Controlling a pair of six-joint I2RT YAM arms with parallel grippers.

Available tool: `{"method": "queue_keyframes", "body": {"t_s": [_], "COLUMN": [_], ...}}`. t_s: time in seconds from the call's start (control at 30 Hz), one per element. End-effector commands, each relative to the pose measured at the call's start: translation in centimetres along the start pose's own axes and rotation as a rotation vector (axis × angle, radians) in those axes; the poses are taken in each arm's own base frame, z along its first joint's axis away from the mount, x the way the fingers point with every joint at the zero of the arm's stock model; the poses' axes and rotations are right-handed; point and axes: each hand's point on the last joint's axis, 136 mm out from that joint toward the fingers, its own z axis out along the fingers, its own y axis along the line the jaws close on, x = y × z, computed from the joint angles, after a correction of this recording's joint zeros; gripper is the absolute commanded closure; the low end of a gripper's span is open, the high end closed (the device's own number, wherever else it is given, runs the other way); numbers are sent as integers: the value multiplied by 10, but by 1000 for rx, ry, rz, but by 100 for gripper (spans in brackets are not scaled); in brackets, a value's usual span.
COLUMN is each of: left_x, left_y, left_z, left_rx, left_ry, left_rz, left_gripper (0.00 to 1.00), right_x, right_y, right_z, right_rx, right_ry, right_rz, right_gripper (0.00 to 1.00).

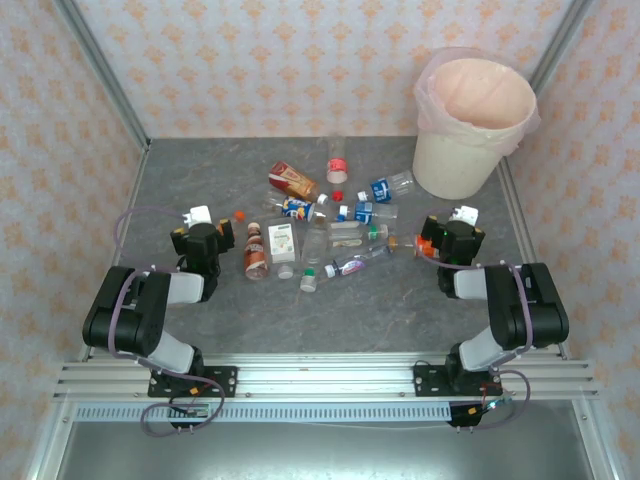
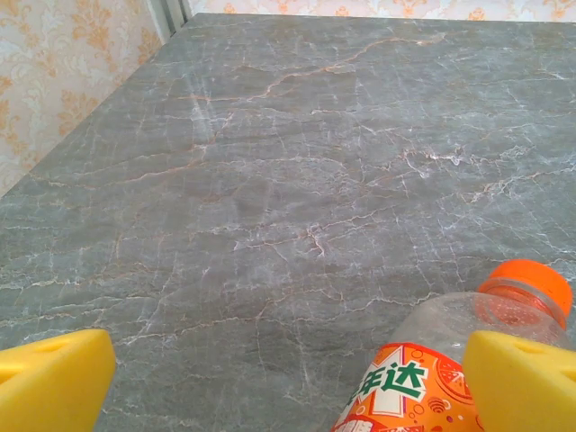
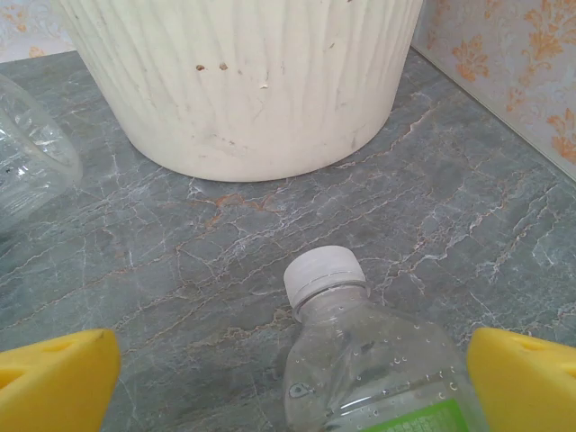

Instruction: Put the plastic bottles in the bin

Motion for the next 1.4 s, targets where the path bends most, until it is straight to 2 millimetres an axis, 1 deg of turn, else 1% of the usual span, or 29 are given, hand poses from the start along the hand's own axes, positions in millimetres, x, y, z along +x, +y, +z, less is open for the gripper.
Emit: {"method": "queue_keyframes", "body": {"t_s": [0.0, 0.7, 0.83, 0.87, 0.97, 1.0, 1.03, 1.13, 1.2, 1.27, 1.33, 1.37], "left_x": [-19, -19, -21, -25, -42, -49, -58, -79, -88, -94, -96, -95], "left_y": [2, 2, 1, 0, 1, 1, 2, 12, 20, 24, 26, 25], "left_z": [-2, -2, -2, -3, -6, -9, -14, -28, -39, -49, -61, -66], "left_rx": [-21, -21, -14, -13, -28, -27, -29, -59, -85, -91, -81, -64], "left_ry": [-56, -56, -52, -46, 28, 34, 23, -20, -17, 15, 59, 80], "left_rz": [-13, -13, -8, -4, 26, 27, 18, -63, -122, -170, -236, -260], "left_gripper": [0, 0, 0, 0, 0, 0, 0, 0, 0, 0, 0, 0], "right_x": [-11, -10, -13, -17, -40, -51, -61, -79, -79, -73, -61, -56], "right_y": [-1, -1, 0, 1, 2, 1, -1, 0, -3, -15, -31, -33], "right_z": [0, 0, -4, -8, -26, -32, -38, -53, -58, -63, -73, -77], "right_rx": [15, 14, 1, -10, -25, -23, -15, -25, -4, 79, 203, 227], "right_ry": [-31, -31, -45, -47, -61, -72, -82, -55, 0, 80, 183, 232], "right_rz": [20, 19, 21, 15, 14, 29, 58, 119, 174, 253, 378, 407], "right_gripper": [1, 1, 1, 1, 1, 1, 1, 1, 1, 1, 1, 1]}}
